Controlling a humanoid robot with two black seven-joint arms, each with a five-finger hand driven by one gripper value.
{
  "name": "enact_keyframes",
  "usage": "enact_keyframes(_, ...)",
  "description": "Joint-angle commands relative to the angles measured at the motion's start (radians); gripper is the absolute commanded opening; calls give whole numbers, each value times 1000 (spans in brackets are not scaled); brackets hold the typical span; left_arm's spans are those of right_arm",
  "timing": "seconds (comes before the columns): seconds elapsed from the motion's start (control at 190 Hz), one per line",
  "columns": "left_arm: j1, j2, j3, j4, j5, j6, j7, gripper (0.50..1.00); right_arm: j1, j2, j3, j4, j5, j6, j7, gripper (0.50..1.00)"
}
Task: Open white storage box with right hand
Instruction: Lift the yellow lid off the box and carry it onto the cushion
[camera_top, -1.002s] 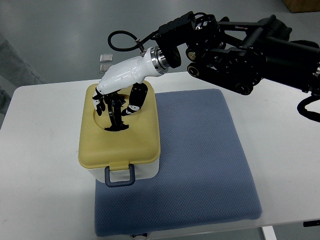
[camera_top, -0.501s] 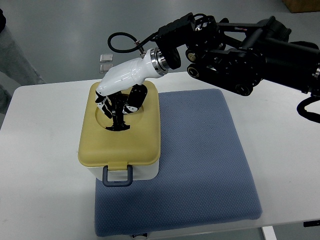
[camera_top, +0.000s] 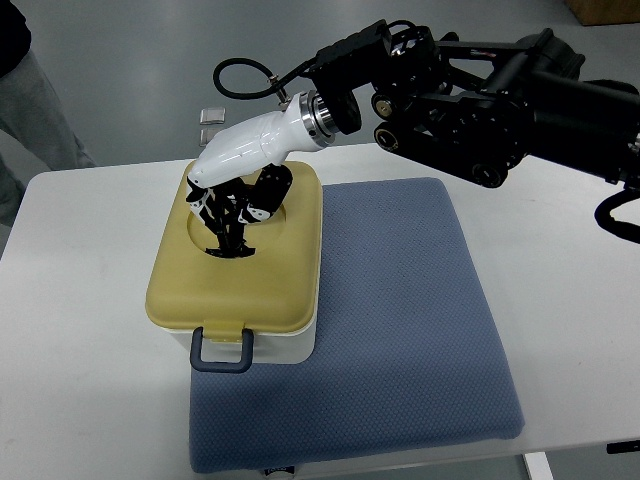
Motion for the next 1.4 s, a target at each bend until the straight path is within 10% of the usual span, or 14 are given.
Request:
enact_keyframes(0.0,0,0,0,0,0,0,0,1000,12,-11,4,-2,3,-2,3,500)
enact_keyframes(0.78,0,0,1,0,0,0,0,1000,-121,-444,28,-18,16,-66,3,500)
enact_keyframes(1.397,0,0,0,0,0,0,1,1000,-334,-456,27,-54,3,-173,3,500)
